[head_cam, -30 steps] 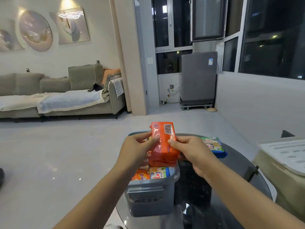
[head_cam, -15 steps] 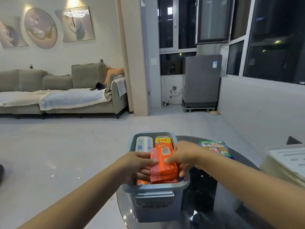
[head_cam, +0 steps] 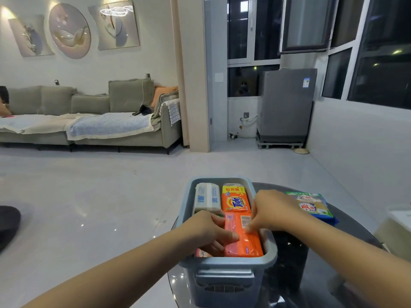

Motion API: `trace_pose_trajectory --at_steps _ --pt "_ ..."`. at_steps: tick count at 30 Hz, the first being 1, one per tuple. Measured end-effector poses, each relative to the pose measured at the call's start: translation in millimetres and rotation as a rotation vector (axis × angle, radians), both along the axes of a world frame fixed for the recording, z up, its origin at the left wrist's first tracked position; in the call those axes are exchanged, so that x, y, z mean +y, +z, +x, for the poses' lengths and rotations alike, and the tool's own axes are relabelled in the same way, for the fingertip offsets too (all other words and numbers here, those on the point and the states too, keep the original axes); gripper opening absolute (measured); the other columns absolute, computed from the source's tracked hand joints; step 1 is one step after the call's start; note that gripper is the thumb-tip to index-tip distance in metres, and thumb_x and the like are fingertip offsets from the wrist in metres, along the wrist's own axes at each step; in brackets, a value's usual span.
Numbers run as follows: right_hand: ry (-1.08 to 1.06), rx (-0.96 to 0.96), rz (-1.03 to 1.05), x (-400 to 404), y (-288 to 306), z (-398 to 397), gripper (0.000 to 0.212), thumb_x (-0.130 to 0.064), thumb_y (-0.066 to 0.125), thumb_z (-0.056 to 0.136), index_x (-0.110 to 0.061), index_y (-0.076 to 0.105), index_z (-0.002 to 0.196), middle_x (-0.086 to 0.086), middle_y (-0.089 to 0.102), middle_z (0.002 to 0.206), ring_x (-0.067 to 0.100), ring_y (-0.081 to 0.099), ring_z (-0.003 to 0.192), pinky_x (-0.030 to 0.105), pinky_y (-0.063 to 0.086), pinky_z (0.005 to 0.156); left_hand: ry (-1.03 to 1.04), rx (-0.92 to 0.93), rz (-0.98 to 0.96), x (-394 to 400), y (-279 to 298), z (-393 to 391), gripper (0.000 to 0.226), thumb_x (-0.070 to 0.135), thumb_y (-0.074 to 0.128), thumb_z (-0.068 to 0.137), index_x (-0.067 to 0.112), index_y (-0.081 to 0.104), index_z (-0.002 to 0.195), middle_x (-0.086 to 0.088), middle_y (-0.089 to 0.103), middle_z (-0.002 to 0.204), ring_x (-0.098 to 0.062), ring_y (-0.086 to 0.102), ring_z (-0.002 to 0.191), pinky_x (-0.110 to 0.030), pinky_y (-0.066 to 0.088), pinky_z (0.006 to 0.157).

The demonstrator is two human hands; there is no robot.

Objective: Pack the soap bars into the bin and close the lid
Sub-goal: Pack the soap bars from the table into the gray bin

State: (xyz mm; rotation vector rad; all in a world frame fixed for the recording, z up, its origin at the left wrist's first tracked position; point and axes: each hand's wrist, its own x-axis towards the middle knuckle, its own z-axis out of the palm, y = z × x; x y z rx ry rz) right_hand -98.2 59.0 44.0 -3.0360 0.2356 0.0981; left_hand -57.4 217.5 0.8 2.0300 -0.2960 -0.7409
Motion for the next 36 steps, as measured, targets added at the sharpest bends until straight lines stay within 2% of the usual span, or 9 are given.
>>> trace_pose_trajectory --at_steps 6,12,15,21,24,28,31,33,36 --pt "0.009 0.048 0.538 -25 -18 -8 0.044 -0.033 0.072 0.076 -0.027 0.057 0.117 -0.007 0.051 0.108 0.009 0.061 0.078 0.012 0.047 0.045 0.001 -0.168 0.142 -16 2 -9 0.046 0.031 0.071 0.08 0.013 0.057 0.121 -0.01 0.071 0.106 -0.023 0.073 0.083 -0.038 0.06 0.081" --pt "0.005 0.016 0.863 -30 -35 -14 0.044 -0.031 0.07 0.078 -0.033 0.052 0.118 -0.009 0.053 0.105 0.007 0.063 0.081 0.018 0.055 0.056 -0.005 -0.172 0.161 -14 4 -13 0.049 0.033 0.069 0.082 0.015 0.056 0.126 -0.007 0.07 0.112 -0.022 0.071 0.092 -0.037 0.058 0.084" --pt "0.006 -0.005 0.973 -32 -38 -23 0.045 -0.032 0.066 0.082 -0.034 0.049 0.124 -0.01 0.057 0.096 0.007 0.065 0.079 0.016 0.053 0.054 0.044 -0.292 0.182 -17 7 -20 0.052 0.039 0.066 0.083 0.022 0.052 0.13 0.001 0.064 0.123 -0.017 0.065 0.105 -0.032 0.055 0.089" --pt "-0.085 -0.302 1.119 -56 -45 -44 0.035 -0.029 0.057 0.088 -0.034 0.054 0.122 -0.001 0.055 0.081 0.011 0.055 0.062 0.019 0.047 0.053 0.264 -0.635 -0.012 -47 8 -43 0.044 0.037 0.054 0.089 0.025 0.05 0.131 -0.003 0.054 0.131 -0.021 0.055 0.116 -0.045 0.047 0.098" --pt "-0.137 -0.443 1.217 -76 -48 -54 0.03 -0.025 0.057 0.089 -0.032 0.059 0.119 0.0 0.053 0.075 0.012 0.052 0.059 0.022 0.046 0.052 0.26 -0.679 -0.11 -80 8 -55 0.035 0.033 0.052 0.089 0.026 0.055 0.123 0.002 0.054 0.128 -0.016 0.05 0.118 -0.037 0.041 0.102" --pt "-0.231 -0.602 1.234 -107 -51 -68 0.024 -0.021 0.055 0.09 -0.025 0.064 0.112 0.005 0.057 0.082 0.013 0.049 0.053 0.021 0.042 0.047 0.197 -0.577 -0.23 -132 2 -62 0.033 0.025 0.051 0.09 0.025 0.054 0.123 0.0 0.054 0.129 -0.01 0.051 0.115 -0.022 0.044 0.091" --pt "-0.306 -0.687 1.251 -132 -56 -78 0.021 -0.016 0.054 0.09 -0.021 0.066 0.106 0.007 0.059 0.082 0.014 0.045 0.051 0.021 0.041 0.043 0.163 -0.497 -0.259 -170 -10 -63 0.034 0.025 0.051 0.093 0.025 0.049 0.126 0.0 0.052 0.129 -0.001 0.054 0.098 -0.004 0.04 0.067" --pt "-0.351 -0.72 1.254 -149 -61 -83 0.019 -0.014 0.053 0.091 -0.02 0.065 0.104 0.004 0.059 0.079 0.014 0.043 0.05 0.018 0.041 0.039 0.176 -0.446 -0.27 -192 -21 -62 0.033 0.025 0.05 0.094 0.024 0.048 0.126 0.0 0.053 0.127 0.005 0.052 0.082 -0.003 0.039 0.053" --pt "-0.399 -0.732 1.232 -171 -74 -83 0.018 -0.015 0.052 0.091 -0.023 0.063 0.101 -0.002 0.057 0.075 0.012 0.044 0.051 0.012 0.04 0.036 0.225 -0.393 -0.267 -220 -38 -52 0.031 0.024 0.049 0.094 0.019 0.05 0.125 -0.004 0.057 0.125 -0.002 0.057 0.086 -0.009 0.043 0.058"
